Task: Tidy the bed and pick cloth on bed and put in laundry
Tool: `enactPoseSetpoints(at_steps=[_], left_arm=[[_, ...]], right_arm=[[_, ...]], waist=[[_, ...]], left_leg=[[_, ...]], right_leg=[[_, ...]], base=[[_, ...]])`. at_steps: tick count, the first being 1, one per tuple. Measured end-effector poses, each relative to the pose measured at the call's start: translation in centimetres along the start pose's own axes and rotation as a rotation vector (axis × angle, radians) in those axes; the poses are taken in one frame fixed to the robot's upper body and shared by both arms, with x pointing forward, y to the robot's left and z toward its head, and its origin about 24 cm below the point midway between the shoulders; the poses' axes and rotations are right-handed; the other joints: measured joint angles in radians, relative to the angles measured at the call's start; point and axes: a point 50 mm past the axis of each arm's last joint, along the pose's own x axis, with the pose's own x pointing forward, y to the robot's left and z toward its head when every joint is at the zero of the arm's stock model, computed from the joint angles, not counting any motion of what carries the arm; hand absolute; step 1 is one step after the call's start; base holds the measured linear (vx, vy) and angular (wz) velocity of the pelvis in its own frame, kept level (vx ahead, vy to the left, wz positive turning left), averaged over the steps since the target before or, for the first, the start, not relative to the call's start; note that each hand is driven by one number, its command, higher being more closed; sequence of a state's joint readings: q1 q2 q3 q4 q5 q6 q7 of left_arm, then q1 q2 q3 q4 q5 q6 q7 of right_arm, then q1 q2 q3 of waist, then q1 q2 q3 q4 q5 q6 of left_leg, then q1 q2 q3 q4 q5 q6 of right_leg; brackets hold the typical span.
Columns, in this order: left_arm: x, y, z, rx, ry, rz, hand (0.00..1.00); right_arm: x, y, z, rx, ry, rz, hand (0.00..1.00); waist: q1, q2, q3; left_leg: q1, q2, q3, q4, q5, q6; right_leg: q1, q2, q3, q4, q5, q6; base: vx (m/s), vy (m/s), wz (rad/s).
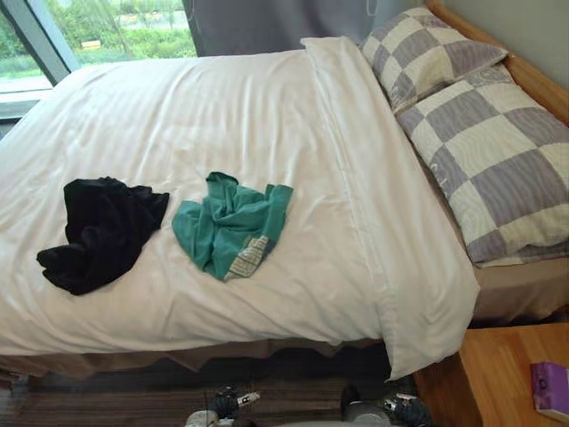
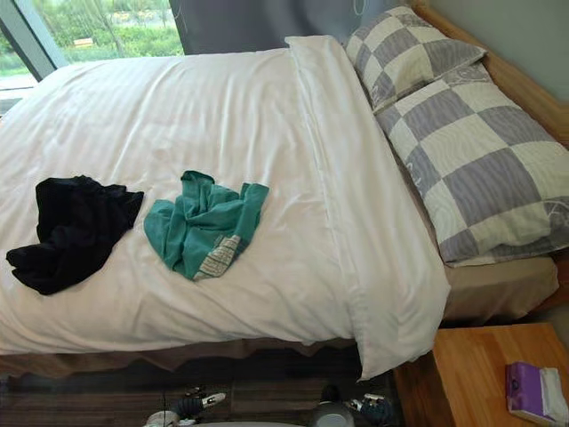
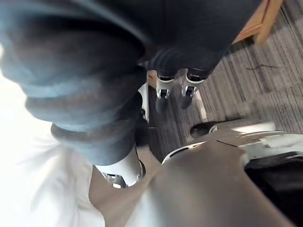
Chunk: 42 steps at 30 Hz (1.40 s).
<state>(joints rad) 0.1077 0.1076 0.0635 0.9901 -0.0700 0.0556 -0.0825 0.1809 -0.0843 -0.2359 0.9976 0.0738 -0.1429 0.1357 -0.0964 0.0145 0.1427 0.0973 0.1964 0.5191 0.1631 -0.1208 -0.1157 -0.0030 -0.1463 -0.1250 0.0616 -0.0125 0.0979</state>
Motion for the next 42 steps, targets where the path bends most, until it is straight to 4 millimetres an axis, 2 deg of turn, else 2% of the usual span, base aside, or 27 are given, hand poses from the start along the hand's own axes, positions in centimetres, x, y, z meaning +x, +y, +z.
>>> enactPoseSetpoints(at_steps=[1, 4, 5, 6, 7, 9, 11, 12, 13, 14, 15, 16, 17, 18, 19, 21, 22, 23, 24, 26, 29, 32, 34, 36, 38, 39, 42], left_arm=[[0.0, 0.3, 0.1, -0.028, -0.007, 0.013, 0.00], [-0.1, 0.4, 0.3, -0.038, -0.042, 0.019, 0.00], [-0.1, 0.4, 0.2, -0.035, -0.053, 0.014, 0.00], [-0.1, 0.4, 0.1, -0.037, -0.062, 0.004, 0.00], [-0.2, 0.5, 0.1, -0.044, -0.066, 0.001, 0.00], [-0.2, 0.4, 0.2, -0.059, -0.070, -0.017, 0.00], [0.1, -0.3, 1.0, -0.041, -0.095, -0.079, 0.00], [0.1, -0.8, 1.3, -0.019, -0.105, -0.103, 0.00], [0.2, -1.7, 1.5, -0.002, -0.111, -0.142, 0.00], [0.2, -1.7, 1.7, 0.005, -0.113, -0.149, 0.00], [0.3, -2.2, 2.3, 0.012, -0.124, -0.164, 0.00], [0.3, -2.0, 2.3, 0.017, -0.123, -0.162, 0.00], [0.3, -2.4, 2.4, 0.026, -0.115, -0.172, 0.00], [0.3, -2.7, 2.8, 0.039, -0.122, -0.177, 0.00], [0.3, -2.7, 3.0, 0.043, -0.123, -0.174, 0.00], [0.4, -2.8, 3.8, 0.092, -0.106, -0.180, 0.00], [0.5, -2.9, 4.0, 0.105, -0.105, -0.183, 0.00], [0.5, -3.2, 4.3, 0.151, -0.102, -0.191, 0.00], [0.7, -4.0, 4.3, 0.189, -0.086, -0.210, 0.00], [0.7, -4.8, 4.4, 0.226, -0.079, -0.228, 0.00], [0.7, -4.6, 3.3, 0.233, -0.052, -0.195, 0.00], [0.6, -4.6, 4.2, 0.193, -0.107, -0.196, 0.00], [0.6, -5.1, 4.9, 0.190, -0.150, -0.230, 0.00], [0.5, -5.3, 4.4, 0.204, -0.139, -0.246, 0.00], [0.5, -5.3, 4.3, 0.204, -0.144, -0.255, 0.00], [0.6, -5.1, 4.1, 0.195, -0.141, -0.252, 0.00], [0.6, -5.1, 4.2, 0.156, -0.146, -0.272, 0.00]], right_arm=[[-0.1, -0.4, -0.1, 0.004, 0.001, -0.014, 0.00], [-0.5, -1.6, -0.6, 0.057, 0.005, -0.081, 0.00], [-0.5, -1.9, -0.6, 0.078, 0.001, -0.093, 0.00], [-0.5, -1.9, -0.4, 0.076, -0.005, -0.095, 0.00], [-0.5, -2.0, -0.4, 0.044, -0.004, -0.093, 0.00], [-0.6, -2.2, -0.3, -0.008, -0.004, -0.097, 0.00], [-0.3, -2.7, 0.4, -0.061, -0.011, -0.105, 0.00], [-0.2, -3.1, 0.8, -0.083, -0.010, -0.112, 0.00], [0.0, -3.4, 1.6, -0.117, -0.015, -0.109, 0.00], [0.3, -3.1, 1.9, -0.125, -0.018, -0.101, 0.00], [0.7, -1.9, 2.2, -0.119, -0.026, -0.071, 0.00], [0.8, -1.6, 2.3, -0.121, -0.029, -0.062, 0.00], [1.0, -1.0, 2.8, -0.143, -0.041, -0.034, 0.00], [1.2, 0.1, 3.1, -0.199, -0.046, 0.038, 0.00], [1.2, 0.5, 3.2, -0.222, -0.053, 0.067, 0.00], [1.3, 1.7, 3.9, -0.293, -0.100, 0.153, 0.00], [1.2, 2.0, 4.1, -0.309, -0.113, 0.173, 0.00], [1.1, 2.5, 4.4, -0.341, -0.144, 0.209, 0.00], [1.1, 2.8, 5.0, -0.359, -0.177, 0.224, 0.00], [1.0, 2.5, 5.1, -0.390, -0.191, 0.231, 0.00], [1.2, 3.6, 5.7, -0.456, -0.201, 0.281, 0.00], [1.6, 5.0, 7.0, -0.507, -0.222, 0.342, 0.00], [1.8, 4.6, 7.9, -0.542, -0.234, 0.322, 0.00], [1.8, 4.2, 8.1, -0.528, -0.237, 0.301, 0.00], [1.8, 4.5, 8.0, -0.482, -0.233, 0.306, 0.00], [1.9, 4.6, 8.3, -0.448, -0.236, 0.301, 0.00], [1.9, 3.7, 7.8, -0.412, -0.205, 0.276, 0.00]], waist=[[-0.001, 0.018, 0.013], [-0.002, 0.032, 0.035], [-0.005, 0.036, 0.034], [-0.008, 0.039, 0.034], [-0.009, 0.040, 0.033], [-0.021, 0.035, 0.030], [-0.030, 0.027, 0.022], [-0.029, 0.036, 0.016], [-0.030, 0.044, 0.012], [-0.028, 0.035, 0.011], [-0.026, 0.006, 0.019], [-0.024, 0.006, 0.022], [-0.013, 0.018, 0.027], [0.014, 0.009, 0.025], [0.019, 0.007, 0.023], [0.012, 0.007, 0.022], [0.011, 0.007, 0.021], [-0.002, -0.001, 0.016], [-0.011, 0.017, 0.025], [-0.008, 0.027, 0.027], [0.006, 0.019, 0.024], [0.025, 0.017, 0.055], [0.025, 0.061, 0.095], [0.020, 0.086, 0.090], [0.011, 0.086, 0.092], [-0.005, 0.085, 0.093], [-0.004, 0.059, 0.105]], left_leg=[[-0.050, 0.054, -0.018, 0.173, -0.052, 0.002], [-0.102, 0.109, -0.046, 0.394, -0.056, 0.011], [-0.091, 0.091, -0.059, 0.395, -0.057, 0.012], [-0.088, 0.084, -0.076, 0.416, -0.078, 0.037], [-0.102, 0.106, -0.099, 0.438, -0.098, 0.066], [-0.106, 0.152, -0.160, 0.430, -0.100, 0.078], [-0.120, 0.206, -0.254, 0.331, -0.064, 0.084], [-0.118, 0.217, -0.280, 0.271, -0.029, 0.064], [-0.104, 0.207, -0.275, 0.223, -0.058, -0.105], [-0.098, 0.183, -0.257, 0.233, -0.078, -0.150], [-0.124, 0.157, -0.244, 0.303, -0.129, -0.136], [-0.130, 0.159, -0.239, 0.320, -0.142, -0.129], [-0.121, 0.156, -0.201, 0.318, -0.153, -0.104], [-0.097, 0.144, -0.161, 0.285, -0.143, -0.080], [-0.097, 0.136, -0.160, 0.269, -0.135, -0.068], [-0.102, 0.069, -0.187, 0.130, -0.053, -0.024], [-0.102, 0.048, -0.197, 0.096, -0.033, -0.017], [-0.100, 0.001, -0.223, 0.030, 0.012, -0.003], [-0.102, -0.030, -0.267, -0.011, 0.047, 0.008], [-0.090, -0.045, -0.296, -0.045, 0.072, 0.012], [-0.072, -0.042, -0.294, -0.049, 0.090, 0.012], [-0.196, -0.029, -0.268, 0.225, 0.093, 0.008], [-0.243, 0.015, -0.252, 0.427, 0.117, -0.026], [-0.219, 0.007, -0.241, 0.415, 0.117, -0.026], [-0.204, -0.012, -0.244, 0.367, 0.104, -0.022], [-0.203, 0.004, -0.264, 0.336, 0.085, 0.001], [-0.187, 0.075, -0.361, 0.236, 0.086, 0.013]], right_leg=[[0.011, 0.002, 0.002, 0.021, -0.010, 0.001], [0.043, -0.018, 0.018, 0.049, -0.024, 0.009], [0.046, -0.035, 0.028, 0.053, -0.029, 0.014], [0.039, -0.052, 0.048, 0.053, -0.038, 0.027], [0.033, -0.059, 0.064, 0.053, -0.039, 0.028], [0.030, -0.082, 0.080, 0.056, -0.042, 0.034], [-0.005, -0.137, 0.101, 0.076, -0.022, 0.099], [-0.018, -0.151, 0.107, 0.076, -0.012, 0.132], [-0.034, -0.174, 0.127, 0.067, 0.006, 0.154], [-0.032, -0.203, 0.142, 0.060, 0.032, 0.158], [-0.037, -0.233, 0.110, 0.025, 0.174, 0.139], [-0.037, -0.233, 0.087, 0.013, 0.232, 0.115], [-0.055, -0.232, 0.033, -0.008, 0.362, 0.028], [-0.100, -0.228, -0.060, 0.044, 0.363, -0.058], [-0.104, -0.215, -0.086, 0.066, 0.326, -0.054], [-0.085, -0.098, -0.128, 0.121, 0.107, 0.011], [-0.079, -0.078, -0.131, 0.121, 0.064, 0.014], [-0.053, -0.036, -0.132, 0.117, -0.042, 0.009], [-0.031, -0.009, -0.088, 0.092, -0.074, -0.006], [-0.007, -0.010, -0.099, 0.087, -0.071, -0.012], [0.033, -0.015, -0.145, 0.075, -0.088, -0.009], [0.016, -0.058, -0.121, 0.126, -0.128, 0.001], [0.071, -0.069, -0.118, 0.127, -0.115, 0.004], [0.082, -0.084, -0.105, 0.128, -0.110, 0.013], [0.081, -0.103, -0.090, 0.119, -0.109, 0.014], [0.074, -0.104, -0.084, 0.117, -0.107, 0.016], [0.067, -0.137, -0.044, 0.131, -0.110, 0.040]], base=[[0.00, 0.029, -0.05], [-0.01, 0.098, -0.13], [0.00, 0.180, -0.28], [-0.01, 0.198, -0.36], [0.00, 0.196, -0.37], [0.04, 0.203, -0.19], [0.03, 0.431, -0.09], [-0.02, 0.512, -0.23], [0.00, 0.479, -0.27], [0.00, 0.613, -0.40], [-0.06, 0.612, -0.29], [-0.10, 0.689, -0.38], [-0.12, 0.602, -0.53], [-0.08, 0.425, -0.52], [-0.06, 0.301, -0.14], [-0.03, 0.234, 0.57], [0.02, 0.192, 0.81], [0.06, 0.146, 1.06], [0.05, 0.124, 1.19], [0.03, 0.023, 0.82], [-0.02, -0.040, 0.46], [-0.10, -0.009, -0.06], [-0.04, 0.019, -0.21], [0.00, 0.094, -0.16], [0.03, 0.071, -0.16], [0.02, 0.071, -0.05], [0.04, 0.190, -0.19]])
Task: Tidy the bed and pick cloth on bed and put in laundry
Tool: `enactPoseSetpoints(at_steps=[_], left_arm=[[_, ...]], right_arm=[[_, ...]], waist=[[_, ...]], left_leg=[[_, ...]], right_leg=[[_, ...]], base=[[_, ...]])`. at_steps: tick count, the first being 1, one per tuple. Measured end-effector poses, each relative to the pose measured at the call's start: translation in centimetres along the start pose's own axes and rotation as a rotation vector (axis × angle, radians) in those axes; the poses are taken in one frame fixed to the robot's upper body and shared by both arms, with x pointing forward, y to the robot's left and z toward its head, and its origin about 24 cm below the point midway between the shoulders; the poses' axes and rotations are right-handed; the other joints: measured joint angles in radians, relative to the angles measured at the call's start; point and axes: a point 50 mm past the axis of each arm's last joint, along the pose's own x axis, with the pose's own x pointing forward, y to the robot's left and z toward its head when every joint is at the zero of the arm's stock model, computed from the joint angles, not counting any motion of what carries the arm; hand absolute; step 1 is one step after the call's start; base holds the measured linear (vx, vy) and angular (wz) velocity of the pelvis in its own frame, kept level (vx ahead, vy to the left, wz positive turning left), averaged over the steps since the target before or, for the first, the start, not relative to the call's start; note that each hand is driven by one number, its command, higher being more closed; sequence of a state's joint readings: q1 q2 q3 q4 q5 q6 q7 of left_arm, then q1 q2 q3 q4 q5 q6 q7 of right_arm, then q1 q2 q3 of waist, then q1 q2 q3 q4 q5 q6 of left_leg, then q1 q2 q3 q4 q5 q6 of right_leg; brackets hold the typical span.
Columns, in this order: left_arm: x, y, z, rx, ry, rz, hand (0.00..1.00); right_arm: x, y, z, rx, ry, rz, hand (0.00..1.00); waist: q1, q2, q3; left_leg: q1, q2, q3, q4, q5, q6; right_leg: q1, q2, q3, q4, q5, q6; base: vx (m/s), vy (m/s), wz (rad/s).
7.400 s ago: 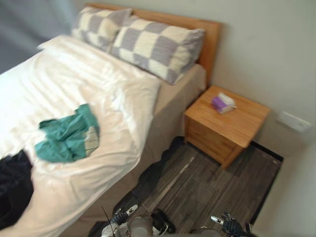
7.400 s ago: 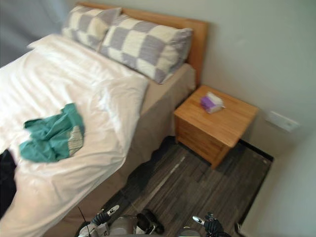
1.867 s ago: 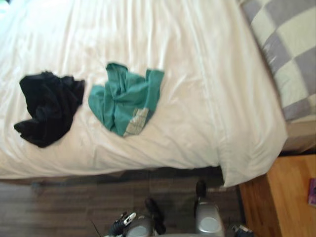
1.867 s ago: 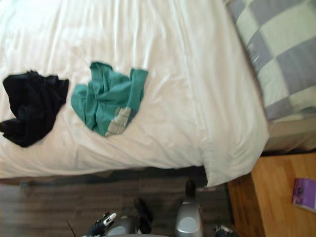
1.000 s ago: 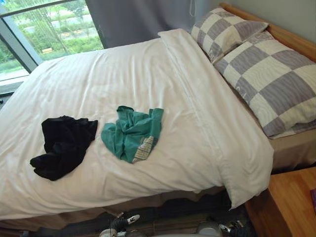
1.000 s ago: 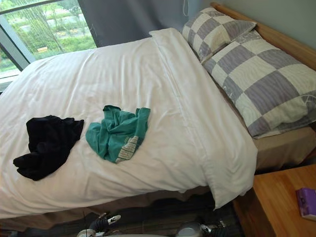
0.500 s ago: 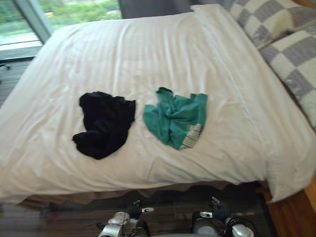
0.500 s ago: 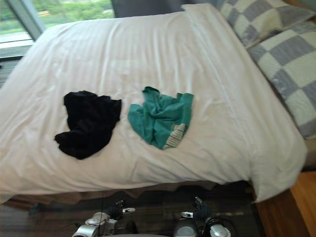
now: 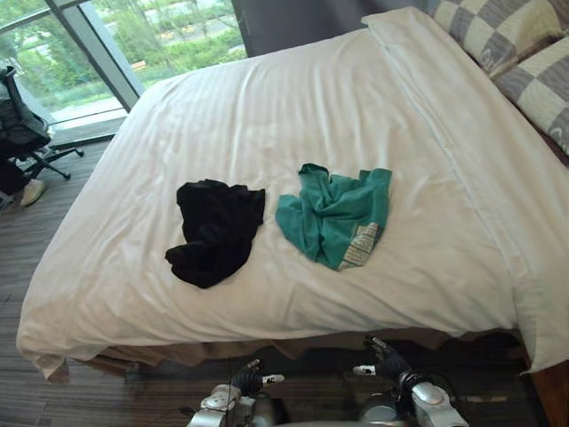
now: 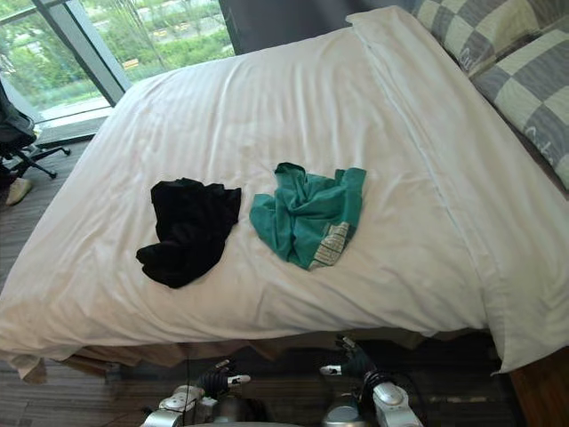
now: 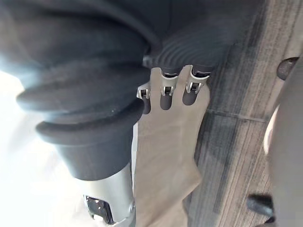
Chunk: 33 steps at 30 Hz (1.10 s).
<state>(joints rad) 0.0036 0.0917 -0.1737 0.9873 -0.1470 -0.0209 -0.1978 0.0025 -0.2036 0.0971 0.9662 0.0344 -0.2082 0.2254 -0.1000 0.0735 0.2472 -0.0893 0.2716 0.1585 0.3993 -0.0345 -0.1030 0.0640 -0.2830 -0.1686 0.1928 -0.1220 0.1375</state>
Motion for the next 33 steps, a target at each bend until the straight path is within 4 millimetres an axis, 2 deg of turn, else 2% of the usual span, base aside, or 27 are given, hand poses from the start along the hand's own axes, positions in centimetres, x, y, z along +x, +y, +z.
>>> enactPoseSetpoints(at_steps=[2, 3, 4, 5, 6, 7, 8, 9, 11, 13, 14, 15, 16, 17, 18, 19, 20, 21, 22, 23, 25, 26, 28, 30, 31, 32, 33], left_arm=[[0.0, -0.1, 0.0, -0.004, -0.003, -0.003, 0.00], [0.0, -0.2, -0.1, -0.023, -0.003, -0.004, 0.00], [0.0, -0.3, -0.3, -0.029, 0.002, -0.007, 0.00], [0.0, -0.5, -0.7, -0.055, 0.015, -0.011, 0.00], [0.1, 0.1, -0.3, -0.062, 0.008, 0.001, 0.00], [0.0, 0.5, -0.1, -0.069, 0.003, 0.011, 0.00], [0.0, 1.2, 0.1, -0.097, 0.013, 0.033, 0.00], [-0.1, 1.6, -0.1, -0.116, 0.030, 0.067, 0.00], [-0.3, 2.0, -0.6, -0.171, 0.050, 0.112, 0.00], [-0.8, 3.1, -1.6, -0.226, 0.093, 0.188, 0.00], [-0.9, 3.2, -1.8, -0.238, 0.098, 0.200, 0.00], [-1.1, 3.2, -2.2, -0.265, 0.105, 0.215, 0.00], [-1.2, 3.5, -2.5, -0.322, 0.104, 0.251, 0.00], [-1.2, 3.3, -2.5, -0.346, 0.103, 0.258, 0.00], [-1.3, 3.2, -3.0, -0.440, 0.103, 0.283, 0.00], [-1.9, 3.9, -4.1, -0.581, 0.112, 0.360, 0.00], [-2.3, 4.4, -4.8, -0.646, 0.123, 0.409, 0.00], [-3.4, 5.7, -6.5, -0.841, 0.156, 0.548, 0.00], [-4.2, 6.5, -7.5, -0.937, 0.171, 0.618, 0.00], [-5.8, 7.8, -9.4, -1.087, 0.186, 0.733, 0.00], [-8.2, 9.6, -11.7, -1.280, 0.154, 0.892, 0.00], [-10.1, 11.1, -12.9, -1.438, 0.074, 1.010, 0.00], [-13.2, 13.8, -14.0, -1.604, -0.092, 1.164, 0.00], [-17.6, 18.3, -13.3, -1.604, -0.361, 1.301, 0.00], [-18.8, 19.6, -12.7, -1.565, -0.434, 1.330, 0.00], [-20.9, 21.9, -10.9, -1.470, -0.584, 1.364, 0.00], [-22.9, 24.2, -8.0, -1.344, -0.761, 1.369, 0.00]], right_arm=[[-0.2, -0.2, -0.4, 0.049, 0.013, -0.016, 0.00], [-0.3, -0.4, -0.8, 0.098, 0.022, -0.032, 0.00], [-0.4, -0.6, -0.9, 0.114, 0.024, -0.040, 0.00], [-0.6, -0.9, -1.2, 0.150, 0.029, -0.063, 0.00], [-0.5, 0.0, -1.9, 0.200, 0.046, -0.068, 0.00], [-0.5, 0.3, -2.0, 0.216, 0.044, -0.071, 0.00], [-0.3, 0.7, -1.9, 0.227, 0.043, -0.073, 0.00], [-0.2, 1.3, -1.9, 0.233, 0.046, -0.062, 0.00], [0.0, 1.6, -1.7, 0.227, 0.041, -0.041, 0.00], [0.0, 2.1, -1.8, 0.248, 0.040, -0.023, 0.00], [-0.1, 2.1, -1.8, 0.257, 0.036, -0.027, 0.00], [-0.3, 2.0, -2.2, 0.300, 0.041, -0.056, 0.00], [-0.7, 1.5, -2.7, 0.394, 0.046, -0.127, 0.00], [-0.9, 1.3, -2.9, 0.431, 0.045, -0.156, 0.00], [-1.5, 0.4, -3.7, 0.560, 0.053, -0.259, 0.00], [-2.2, -0.4, -4.9, 0.668, 0.080, -0.356, 0.00], [-2.5, -0.7, -5.3, 0.697, 0.093, -0.390, 0.00], [-3.5, -1.5, -6.6, 0.783, 0.116, -0.488, 0.00], [-4.1, -2.1, -7.4, 0.832, 0.128, -0.553, 0.00], [-5.7, -3.5, -8.9, 0.927, 0.138, -0.696, 0.00], [-8.4, -5.5, -11.0, 1.044, 0.129, -0.904, 0.00], [-10.5, -7.0, -12.2, 1.098, 0.111, -1.044, 0.00], [-13.7, -9.0, -13.6, 1.144, 0.080, -1.220, 0.00], [-17.5, -12.7, -13.6, 1.118, -0.049, -1.404, 0.00], [-18.4, -13.8, -13.2, 1.094, -0.095, -1.442, 0.00], [-19.7, -15.9, -12.0, 1.032, -0.189, -1.481, 0.00], [-20.6, -18.1, -9.9, 0.951, -0.310, -1.494, 0.00]], waist=[[-0.001, -0.006, 0.000], [-0.001, -0.005, -0.001], [-0.002, 0.001, -0.005], [-0.003, 0.012, -0.018], [-0.005, -0.039, -0.031], [0.000, -0.048, -0.033], [0.011, -0.053, -0.034], [0.031, -0.055, -0.035], [0.056, -0.042, -0.031], [0.042, -0.052, -0.038], [0.037, -0.054, -0.039], [0.027, -0.054, -0.040], [0.016, -0.060, -0.049], [0.009, -0.056, -0.050], [0.004, -0.036, -0.051], [0.006, -0.022, -0.052], [0.007, -0.021, -0.052], [0.007, -0.021, -0.052], [0.007, -0.023, -0.054], [0.007, -0.023, -0.060], [0.008, -0.028, -0.068], [0.005, -0.034, -0.073], [0.004, -0.043, -0.082], [0.004, -0.050, -0.105], [0.003, -0.051, -0.115], [0.003, -0.051, -0.133], [0.003, -0.054, -0.151]], left_leg=[[0.001, 0.034, -0.033, -0.018, 0.000, 0.002], [0.015, 0.045, -0.032, -0.037, 0.008, 0.013], [0.023, 0.042, -0.026, -0.053, 0.026, 0.038], [0.034, 0.034, -0.007, -0.058, -0.076, -0.055], [0.009, -0.018, 0.003, -0.004, -0.121, -0.088], [-0.007, -0.028, 0.001, 0.021, -0.140, -0.088], [-0.032, -0.025, 0.003, 0.075, -0.175, -0.074], [-0.011, -0.023, 0.038, 0.077, -0.194, -0.054], [0.044, -0.015, 0.097, 0.026, -0.191, -0.035], [0.090, -0.025, 0.101, -0.064, -0.157, -0.019], [0.094, -0.033, 0.097, -0.097, -0.142, -0.014], [0.095, -0.055, 0.083, -0.154, -0.110, -0.007], [0.086, -0.098, 0.053, -0.215, -0.066, 0.001], [0.082, -0.105, 0.043, -0.228, -0.054, 0.002], [0.081, -0.130, 0.032, -0.275, -0.015, 0.008], [0.093, -0.134, 0.028, -0.310, 0.004, 0.004], [0.102, -0.133, 0.028, -0.318, 0.006, 0.003], [0.128, -0.129, 0.029, -0.335, 0.010, -0.002], [0.142, -0.127, 0.034, -0.343, 0.012, -0.005], [0.167, -0.124, 0.044, -0.364, 0.014, -0.009], [0.175, -0.123, 0.057, -0.381, 0.019, -0.010], [0.175, -0.126, 0.063, -0.402, 0.026, -0.008], [0.189, -0.130, 0.064, -0.432, 0.038, -0.010], [0.212, -0.134, 0.065, -0.470, 0.052, -0.010], [0.212, -0.134, 0.065, -0.476, 0.055, -0.010], [0.212, -0.135, 0.065, -0.484, 0.059, -0.011], [0.213, -0.135, 0.064, -0.490, 0.064, -0.012]], right_leg=[[0.001, -0.029, 0.015, 0.014, -0.003, 0.045], [0.001, -0.052, 0.034, 0.014, 0.000, 0.087], [0.001, -0.054, 0.036, 0.010, 0.005, 0.107], [0.008, -0.072, 0.043, -0.012, 0.018, 0.118], [0.028, -0.128, 0.048, -0.051, 0.067, 0.124], [0.026, -0.132, 0.046, -0.061, 0.109, 0.122], [0.017, -0.134, 0.030, -0.072, 0.194, 0.113], [0.003, -0.134, -0.016, -0.074, 0.282, 0.028], [-0.029, -0.133, -0.104, -0.044, 0.341, -0.075], [-0.040, -0.021, -0.123, 0.029, 0.186, -0.022], [-0.038, 0.017, -0.119, 0.033, 0.140, -0.016], [-0.035, 0.072, -0.100, 0.013, 0.063, -0.012], [-0.020, 0.100, -0.067, -0.052, 0.024, -0.011], [-0.013, 0.100, -0.070, -0.064, 0.029, -0.009], [-0.012, 0.090, -0.095, -0.077, 0.038, -0.005], [-0.006, 0.086, -0.110, -0.075, 0.041, 0.007], [0.000, 0.088, -0.111, -0.075, 0.039, 0.010], [0.019, 0.093, -0.112, -0.076, 0.037, 0.012], [0.028, 0.096, -0.112, -0.077, 0.037, 0.011], [0.039, 0.101, -0.109, -0.081, 0.037, 0.011], [0.039, 0.102, -0.105, -0.091, 0.037, 0.011], [0.038, 0.102, -0.105, -0.096, 0.035, 0.012], [0.044, 0.101, -0.106, -0.098, 0.027, 0.018], [0.053, 0.102, -0.110, -0.099, 0.023, 0.018], [0.053, 0.102, -0.111, -0.101, 0.023, 0.018], [0.053, 0.102, -0.113, -0.106, 0.023, 0.018], [0.053, 0.103, -0.115, -0.107, 0.023, 0.018]], base=[[0.09, 0.397, -0.24], [0.09, 0.497, -0.29], [0.07, 0.561, -0.25], [0.10, 0.593, -0.03], [0.11, 0.558, 0.05], [0.09, 0.508, 0.05], [0.04, 0.443, -0.28], [0.04, 0.437, -0.44], [0.04, 0.356, -0.72], [0.04, 0.213, -0.24], [0.05, 0.057, 0.34], [0.08, 0.051, 0.62], [0.08, 0.043, 0.70], [0.10, 0.051, 0.85], [0.09, 0.030, 0.67], [0.10, 0.012, 0.53], [0.10, -0.039, 0.19], [0.10, -0.052, -0.01], [0.08, -0.050, -0.10], [0.06, -0.039, -0.16], [0.03, -0.019, -0.13], [0.00, 0.000, 0.00], [-0.02, -0.011, 0.04], [-0.01, -0.009, 0.06], [-0.01, -0.004, 0.05], [0.01, -0.006, 0.06], [0.00, -0.006, 0.04]])
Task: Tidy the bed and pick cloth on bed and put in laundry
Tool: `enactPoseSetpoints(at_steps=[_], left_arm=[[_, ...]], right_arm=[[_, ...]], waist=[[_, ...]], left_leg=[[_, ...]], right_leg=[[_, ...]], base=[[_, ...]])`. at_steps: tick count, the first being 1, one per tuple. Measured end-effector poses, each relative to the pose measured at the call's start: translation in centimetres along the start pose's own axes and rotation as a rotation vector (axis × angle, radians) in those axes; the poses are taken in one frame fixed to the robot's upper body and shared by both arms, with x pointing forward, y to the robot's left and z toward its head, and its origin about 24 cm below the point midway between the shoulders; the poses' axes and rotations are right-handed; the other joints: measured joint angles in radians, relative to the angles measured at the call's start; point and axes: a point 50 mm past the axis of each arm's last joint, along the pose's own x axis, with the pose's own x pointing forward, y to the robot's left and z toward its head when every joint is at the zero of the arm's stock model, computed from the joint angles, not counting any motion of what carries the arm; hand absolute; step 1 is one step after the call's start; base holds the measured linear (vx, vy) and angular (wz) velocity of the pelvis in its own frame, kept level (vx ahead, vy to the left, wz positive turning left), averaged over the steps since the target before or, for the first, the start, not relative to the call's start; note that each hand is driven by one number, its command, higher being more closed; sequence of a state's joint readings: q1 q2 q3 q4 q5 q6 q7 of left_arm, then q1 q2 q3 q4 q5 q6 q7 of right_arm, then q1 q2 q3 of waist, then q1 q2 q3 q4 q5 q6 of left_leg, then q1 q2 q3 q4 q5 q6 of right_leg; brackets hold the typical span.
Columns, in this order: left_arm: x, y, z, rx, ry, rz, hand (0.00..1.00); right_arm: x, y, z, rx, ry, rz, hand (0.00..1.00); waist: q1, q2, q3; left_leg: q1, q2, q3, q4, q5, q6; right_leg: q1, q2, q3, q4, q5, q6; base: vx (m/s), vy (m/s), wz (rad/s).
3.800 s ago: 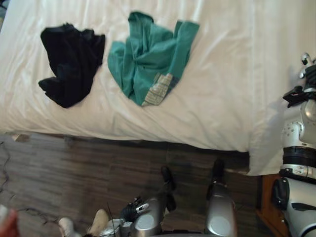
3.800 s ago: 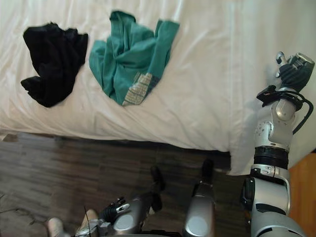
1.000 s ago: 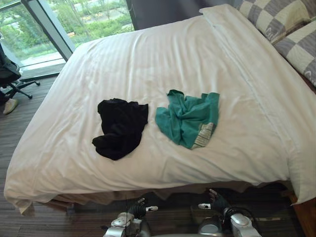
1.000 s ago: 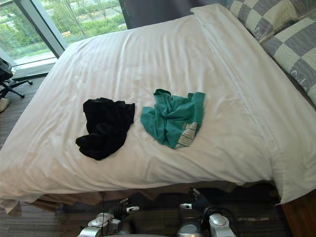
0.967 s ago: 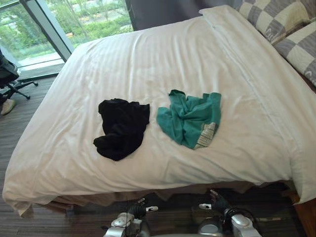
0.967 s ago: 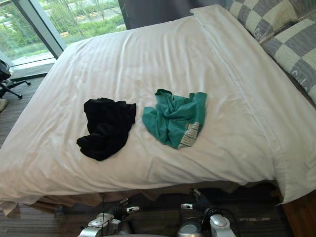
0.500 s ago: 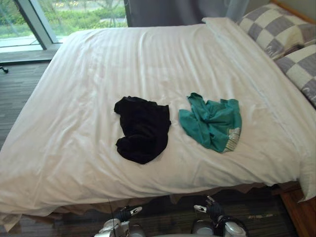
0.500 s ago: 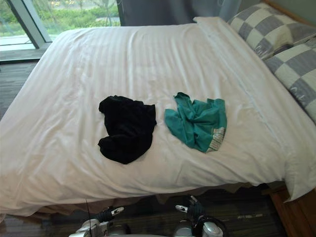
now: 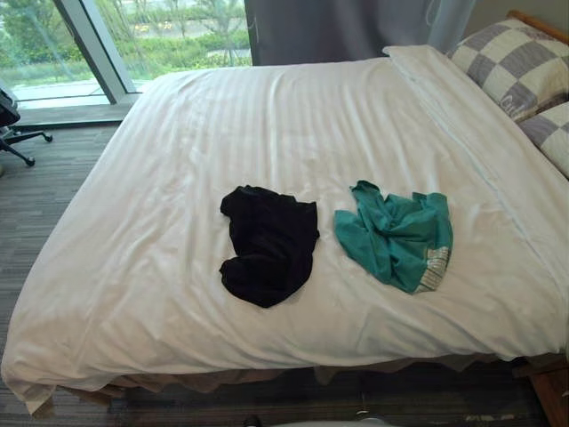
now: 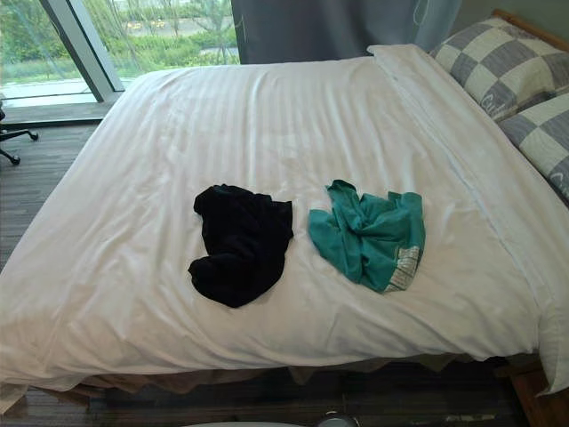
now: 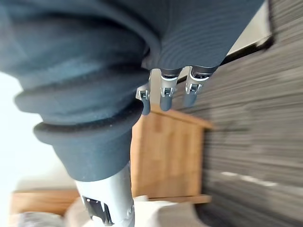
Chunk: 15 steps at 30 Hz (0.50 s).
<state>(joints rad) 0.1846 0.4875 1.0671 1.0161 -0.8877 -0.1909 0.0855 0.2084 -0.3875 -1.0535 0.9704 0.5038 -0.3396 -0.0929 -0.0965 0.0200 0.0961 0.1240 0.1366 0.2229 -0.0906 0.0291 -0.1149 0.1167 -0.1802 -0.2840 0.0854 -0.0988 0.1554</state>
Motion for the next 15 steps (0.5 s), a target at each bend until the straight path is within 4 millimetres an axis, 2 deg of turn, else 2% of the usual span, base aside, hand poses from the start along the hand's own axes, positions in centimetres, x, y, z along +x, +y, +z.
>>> enactPoseSetpoints(at_steps=[1, 3, 4, 5, 7, 9, 11, 12, 13, 15], left_arm=[[0.2, -2.4, 1.9, -0.006, -0.090, -0.096, 0.00], [-0.4, -9.3, 6.3, 0.023, -0.277, -0.334, 0.00], [-1.9, -14.0, 9.1, 0.016, -0.398, -0.482, 0.00], [-2.6, -15.5, 9.8, 0.020, -0.437, -0.531, 0.00], [-5.5, -20.2, 11.8, 0.074, -0.569, -0.707, 0.00], [-8.1, -23.3, 12.2, 0.151, -0.657, -0.841, 0.00], [-10.7, -26.4, 11.0, 0.253, -0.689, -0.987, 0.00], [-12.1, -28.3, 9.6, 0.321, -0.679, -1.073, 0.00], [-12.9, -29.1, 8.8, 0.369, -0.671, -1.119, 0.00], [-16.1, -31.9, 5.1, 0.571, -0.658, -1.302, 0.00]], right_arm=[[0.5, 1.3, 1.9, 0.016, -0.083, 0.051, 0.00], [1.0, 5.6, 6.9, 0.029, -0.282, 0.217, 0.00], [0.6, 8.9, 10.2, 0.025, -0.405, 0.341, 0.00], [0.2, 10.0, 11.2, 0.015, -0.449, 0.381, 0.00], [-2.0, 14.3, 14.2, -0.061, -0.601, 0.541, 0.00], [-4.1, 17.5, 14.9, -0.154, -0.678, 0.650, 0.00], [-5.7, 20.1, 14.2, -0.225, -0.683, 0.748, 0.00], [-6.5, 21.4, 13.5, -0.266, -0.674, 0.800, 0.00], [-7.0, 22.1, 13.2, -0.283, -0.667, 0.827, 0.00], [-8.5, 24.3, 12.5, -0.324, -0.656, 0.911, 0.00]], waist=[[0.001, 0.003, -0.006], [0.001, -0.001, -0.025], [0.002, 0.006, -0.029], [0.002, -0.005, -0.036], [0.001, 0.002, -0.043], [-0.001, 0.003, -0.046], [-0.001, 0.003, -0.047], [-0.003, 0.003, -0.047], [-0.004, 0.002, -0.047], [-0.011, -0.001, -0.044]], left_leg=[[-0.001, 0.000, 0.000, -0.001, 0.001, -0.001], [-0.001, 0.001, 0.000, -0.006, 0.003, -0.001], [-0.004, 0.002, 0.000, -0.007, 0.004, -0.002], [-0.005, 0.002, 0.001, -0.007, 0.005, -0.002], [-0.013, 0.002, 0.010, -0.008, 0.007, -0.001], [-0.012, 0.002, 0.020, -0.003, 0.010, -0.001], [-0.006, 0.002, 0.030, -0.002, 0.010, -0.001], [-0.005, 0.002, 0.034, -0.002, 0.010, -0.001], [-0.004, 0.002, 0.037, -0.002, 0.010, -0.001], [0.001, 0.002, 0.053, -0.002, 0.010, -0.001]], right_leg=[[0.000, 0.000, 0.000, 0.000, 0.000, 0.000], [0.000, 0.002, 0.000, 0.000, -0.001, -0.002], [-0.003, 0.002, 0.000, -0.001, -0.002, -0.005], [-0.005, 0.003, 0.001, -0.001, -0.002, -0.005], [-0.021, 0.004, 0.010, -0.001, 0.003, -0.002], [-0.027, 0.005, 0.018, -0.002, 0.006, 0.001], [-0.032, 0.006, 0.027, -0.001, 0.008, -0.002], [-0.032, 0.006, 0.034, -0.001, 0.009, -0.003], [-0.032, 0.007, 0.037, -0.001, 0.010, -0.004], [-0.034, 0.006, 0.047, -0.001, 0.011, -0.006]], base=[[-0.01, -0.004, 0.03], [-0.02, -0.001, 0.01], [-0.03, -0.002, 0.00], [-0.02, 0.003, -0.04], [0.02, 0.006, -0.10], [0.09, 0.006, -0.13], [0.10, 0.008, -0.10], [0.04, 0.006, -0.05], [0.05, 0.009, -0.08], [0.04, 0.011, -0.12]])
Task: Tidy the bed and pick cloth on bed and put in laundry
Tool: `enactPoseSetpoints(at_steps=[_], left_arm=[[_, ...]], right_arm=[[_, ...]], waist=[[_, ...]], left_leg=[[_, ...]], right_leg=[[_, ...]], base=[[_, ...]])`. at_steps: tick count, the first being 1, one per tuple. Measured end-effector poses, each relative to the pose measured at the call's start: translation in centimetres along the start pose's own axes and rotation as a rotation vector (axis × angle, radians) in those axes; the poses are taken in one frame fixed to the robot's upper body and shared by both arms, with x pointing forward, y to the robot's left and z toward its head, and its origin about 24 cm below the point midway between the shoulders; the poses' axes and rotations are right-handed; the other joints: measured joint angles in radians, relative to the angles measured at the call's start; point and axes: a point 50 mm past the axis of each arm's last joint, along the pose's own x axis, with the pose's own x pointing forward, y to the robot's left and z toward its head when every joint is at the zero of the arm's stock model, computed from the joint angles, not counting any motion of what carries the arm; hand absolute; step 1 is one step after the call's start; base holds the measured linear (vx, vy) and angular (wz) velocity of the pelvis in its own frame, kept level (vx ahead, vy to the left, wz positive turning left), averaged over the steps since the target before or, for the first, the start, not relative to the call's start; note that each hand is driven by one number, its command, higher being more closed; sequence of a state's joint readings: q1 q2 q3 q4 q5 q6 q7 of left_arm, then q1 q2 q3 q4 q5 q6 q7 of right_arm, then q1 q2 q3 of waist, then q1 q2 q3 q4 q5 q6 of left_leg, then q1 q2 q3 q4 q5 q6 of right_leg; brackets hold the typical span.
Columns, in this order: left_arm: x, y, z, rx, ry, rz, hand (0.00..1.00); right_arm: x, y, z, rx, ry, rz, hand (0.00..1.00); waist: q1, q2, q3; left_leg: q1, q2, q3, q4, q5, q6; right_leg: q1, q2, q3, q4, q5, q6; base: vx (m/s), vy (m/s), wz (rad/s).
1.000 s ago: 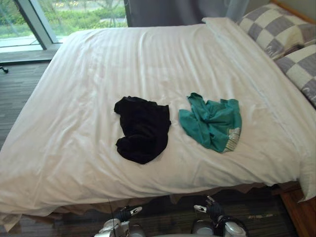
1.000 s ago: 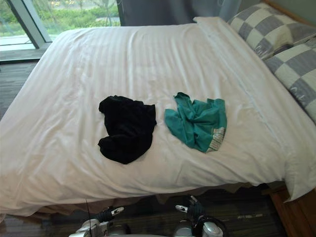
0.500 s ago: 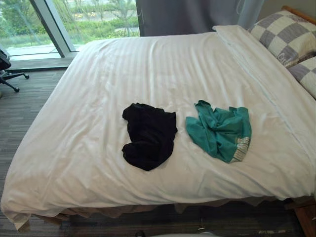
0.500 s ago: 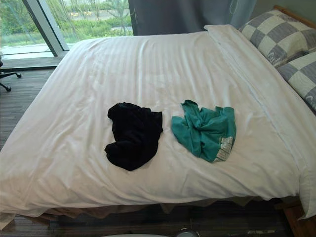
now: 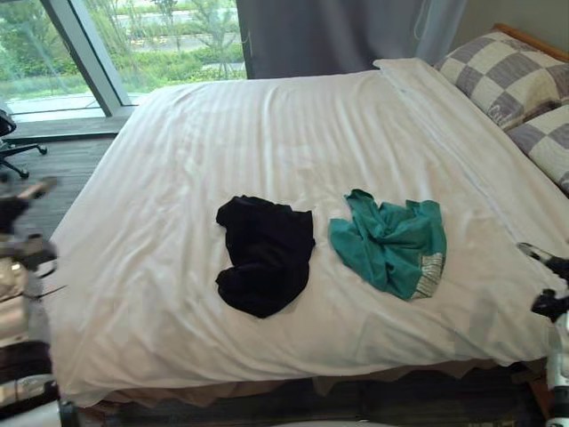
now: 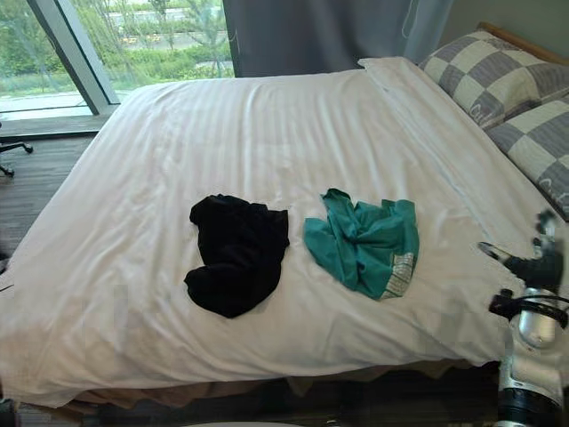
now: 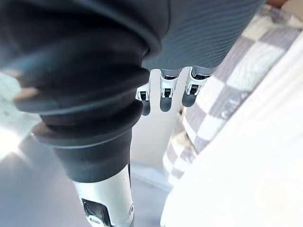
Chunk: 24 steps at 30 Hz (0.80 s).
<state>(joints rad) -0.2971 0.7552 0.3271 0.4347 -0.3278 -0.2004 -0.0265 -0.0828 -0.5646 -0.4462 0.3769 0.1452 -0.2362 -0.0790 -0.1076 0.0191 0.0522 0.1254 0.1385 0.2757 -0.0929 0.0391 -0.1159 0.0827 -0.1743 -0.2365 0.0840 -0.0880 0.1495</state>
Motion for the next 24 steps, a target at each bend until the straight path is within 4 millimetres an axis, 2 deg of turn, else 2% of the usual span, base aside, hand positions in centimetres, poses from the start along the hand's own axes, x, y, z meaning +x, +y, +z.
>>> enactPoseSetpoints(at_steps=[1, 3, 4, 6, 9, 12, 13, 14, 16, 19, 21, 24], left_arm=[[0.2, -1.2, -0.1, 0.025, 0.009, -0.051, 0.00], [0.4, -5.0, -0.7, 0.150, 0.035, -0.215, 0.00], [0.4, -6.1, -0.7, 0.196, 0.033, -0.259, 0.00], [0.1, -9.8, -1.2, 0.334, 0.044, -0.420, 0.00], [-0.9, -12.5, -2.6, 0.435, 0.101, -0.538, 0.00], [-1.6, -14.0, -3.5, 0.498, 0.147, -0.605, 0.00], [-1.9, -14.7, -3.6, 0.518, 0.157, -0.630, 0.00], [-1.8, -15.3, -3.5, 0.525, 0.157, -0.640, 0.00], [-1.6, -16.3, -3.2, 0.559, 0.157, -0.657, 0.00], [-1.7, -16.6, -3.9, 0.598, 0.213, -0.668, 0.00], [-1.7, -16.1, -5.2, 0.658, 0.321, -0.639, 0.00], [-2.2, -15.3, -7.0, 0.717, 0.444, -0.615, 0.00]], right_arm=[[0.2, 0.5, 0.1, 0.004, -0.001, 0.017, 0.00], [0.7, 2.2, 0.8, 0.012, -0.019, 0.087, 0.00], [0.7, 2.5, 0.8, 0.011, -0.020, 0.099, 0.00], [0.6, 3.4, 0.7, -0.005, -0.015, 0.149, 0.00], [0.1, 4.6, 0.9, 0.011, -0.026, 0.208, 0.00], [-0.5, 5.4, 1.2, 0.036, -0.045, 0.236, 0.00], [-0.6, 5.6, 1.4, 0.041, -0.055, 0.245, 0.00], [-0.7, 5.6, 1.7, 0.043, -0.067, 0.247, 0.00], [-0.7, 5.7, 2.0, 0.046, -0.078, 0.249, 0.00], [-0.7, 5.7, 2.1, 0.050, -0.085, 0.249, 0.00], [-0.7, 5.9, 3.2, 0.063, -0.128, 0.253, 0.00], [-0.7, 6.1, 4.7, 0.082, -0.182, 0.258, 0.00]], waist=[[-0.002, -0.001, 0.001], [-0.020, -0.005, 0.005], [-0.021, -0.007, 0.008], [-0.029, -0.012, 0.026], [-0.049, -0.014, 0.049], [-0.053, -0.011, 0.064], [-0.067, -0.012, 0.072], [-0.075, -0.011, 0.083], [-0.071, -0.008, 0.103], [-0.074, 0.004, 0.126], [-0.086, 0.018, 0.141], [-0.100, 0.024, 0.171]], left_leg=[[0.003, 0.000, 0.004, 0.000, 0.000, 0.000], [0.018, 0.000, 0.033, 0.000, 0.000, 0.000], [0.023, 0.000, 0.038, 0.000, 0.000, 0.000], [0.035, 0.001, 0.068, 0.000, 0.000, 0.000], [0.047, 0.000, 0.109, 0.000, -0.001, 0.000], [0.040, 0.004, 0.146, -0.001, -0.001, 0.000], [0.021, 0.004, 0.151, -0.002, -0.001, -0.001], [0.002, 0.004, 0.159, -0.003, -0.001, -0.001], [-0.026, 0.004, 0.184, -0.004, 0.004, 0.005], [-0.030, 0.002, 0.196, -0.009, 0.006, 0.007], [-0.046, 0.002, 0.213, -0.009, 0.006, 0.007], [-0.075, 0.006, 0.238, -0.009, 0.011, 0.010]], right_leg=[[0.000, 0.000, 0.005, 0.000, 0.001, -0.002], [0.002, 0.000, 0.028, 0.001, 0.003, -0.004], [0.002, 0.001, 0.036, 0.001, 0.003, -0.005], [0.002, 0.004, 0.066, 0.002, 0.009, -0.014], [-0.006, 0.006, 0.113, 0.002, 0.015, -0.019], [-0.029, 0.016, 0.152, 0.001, 0.024, -0.031], [-0.047, 0.016, 0.164, 0.001, 0.024, -0.031], [-0.064, 0.016, 0.173, 0.001, 0.025, -0.031], [-0.105, 0.021, 0.202, -0.001, 0.042, -0.028], [-0.115, 0.021, 0.222, -0.002, 0.051, -0.031], [-0.140, 0.021, 0.240, -0.002, 0.059, -0.026], [-0.179, 0.024, 0.259, -0.003, 0.075, -0.024]], base=[[0.04, 0.012, -0.18], [0.03, 0.015, -0.24], [0.02, 0.013, -0.27], [-0.01, 0.012, -0.25], [-0.04, 0.021, -0.31], [-0.08, 0.004, -0.31], [-0.11, -0.004, 0.01], [-0.13, 0.003, 0.02], [-0.13, 0.006, -0.19], [-0.10, 0.002, -0.17], [-0.07, -0.004, -0.14], [-0.05, -0.014, -0.14]])
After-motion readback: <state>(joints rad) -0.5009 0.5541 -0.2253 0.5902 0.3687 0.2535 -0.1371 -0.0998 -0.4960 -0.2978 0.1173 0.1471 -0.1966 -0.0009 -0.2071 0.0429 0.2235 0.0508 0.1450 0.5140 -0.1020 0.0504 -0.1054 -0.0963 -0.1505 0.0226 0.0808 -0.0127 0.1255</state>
